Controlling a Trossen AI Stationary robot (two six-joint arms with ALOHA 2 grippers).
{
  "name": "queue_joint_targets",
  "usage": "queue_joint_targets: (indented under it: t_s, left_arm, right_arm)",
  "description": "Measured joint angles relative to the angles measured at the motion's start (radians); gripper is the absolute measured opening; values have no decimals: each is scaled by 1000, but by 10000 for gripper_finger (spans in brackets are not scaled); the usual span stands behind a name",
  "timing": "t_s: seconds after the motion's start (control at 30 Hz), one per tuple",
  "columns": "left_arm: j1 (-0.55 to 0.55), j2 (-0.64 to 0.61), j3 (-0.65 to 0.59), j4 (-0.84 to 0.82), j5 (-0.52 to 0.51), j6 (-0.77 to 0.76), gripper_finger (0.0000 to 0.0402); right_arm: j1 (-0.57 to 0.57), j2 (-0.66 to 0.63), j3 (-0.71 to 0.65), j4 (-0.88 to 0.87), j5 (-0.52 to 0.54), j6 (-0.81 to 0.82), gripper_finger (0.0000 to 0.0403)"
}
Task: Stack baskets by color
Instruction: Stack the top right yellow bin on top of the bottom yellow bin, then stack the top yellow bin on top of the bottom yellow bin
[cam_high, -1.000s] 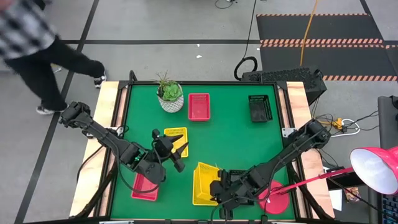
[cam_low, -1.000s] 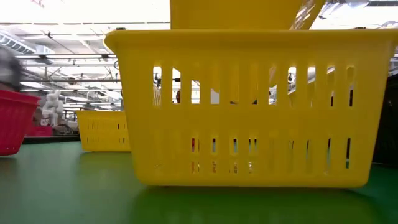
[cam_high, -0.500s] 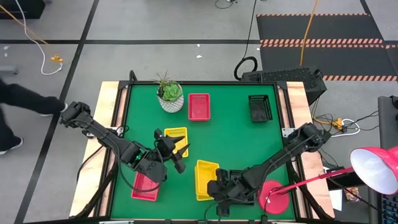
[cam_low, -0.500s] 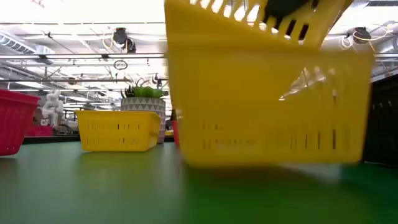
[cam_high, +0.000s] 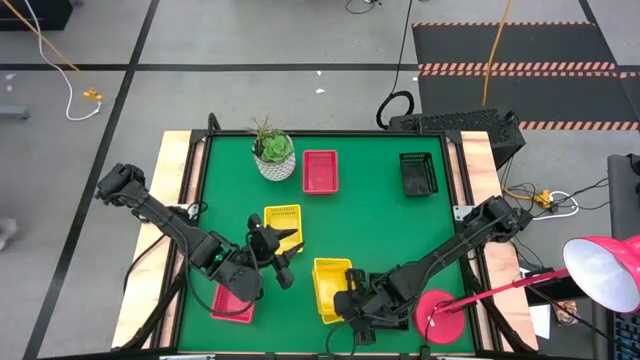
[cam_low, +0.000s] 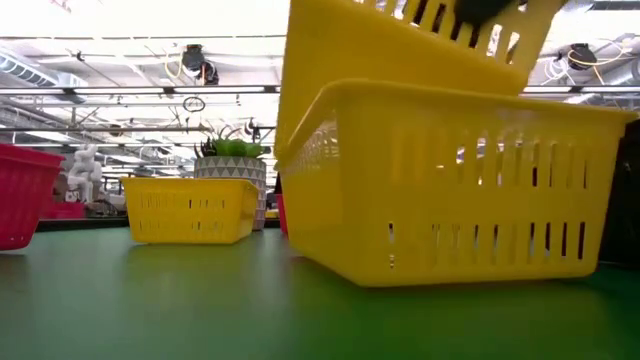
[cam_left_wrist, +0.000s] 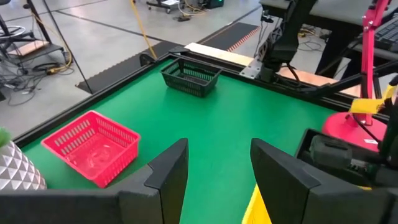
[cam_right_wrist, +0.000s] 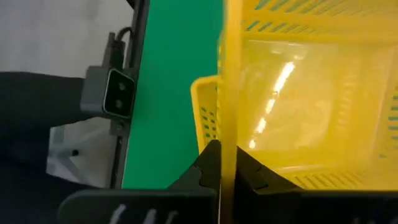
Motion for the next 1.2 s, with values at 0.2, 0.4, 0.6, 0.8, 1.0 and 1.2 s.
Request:
queue_joint_targets:
  t_s: [0.2, 0.4, 0.6, 0.8, 1.0, 1.2]
  left_arm:
    - [0, 0, 0, 0, 0, 0, 177]
    - [0, 0, 0, 0, 2, -11, 177]
    - [-9, 0, 0, 0, 41, -34, 177]
    - [-18, 0, 0, 0, 43, -30, 177]
    - [-18, 0, 0, -18, 43, -27, 177]
    - [-15, 40, 1, -50, 93, -92, 177]
  right_arm:
    - [2, 5, 8, -91, 0, -15, 1]
    - [8, 56, 9, -115, 0, -47, 3]
    - [6, 63, 9, -39, -26, -58, 45]
    - [-7, 52, 9, -15, -27, -42, 132]
    - [-28, 35, 9, -15, -80, -48, 202]
    - [-53, -88, 9, -41, -128, -56, 221]
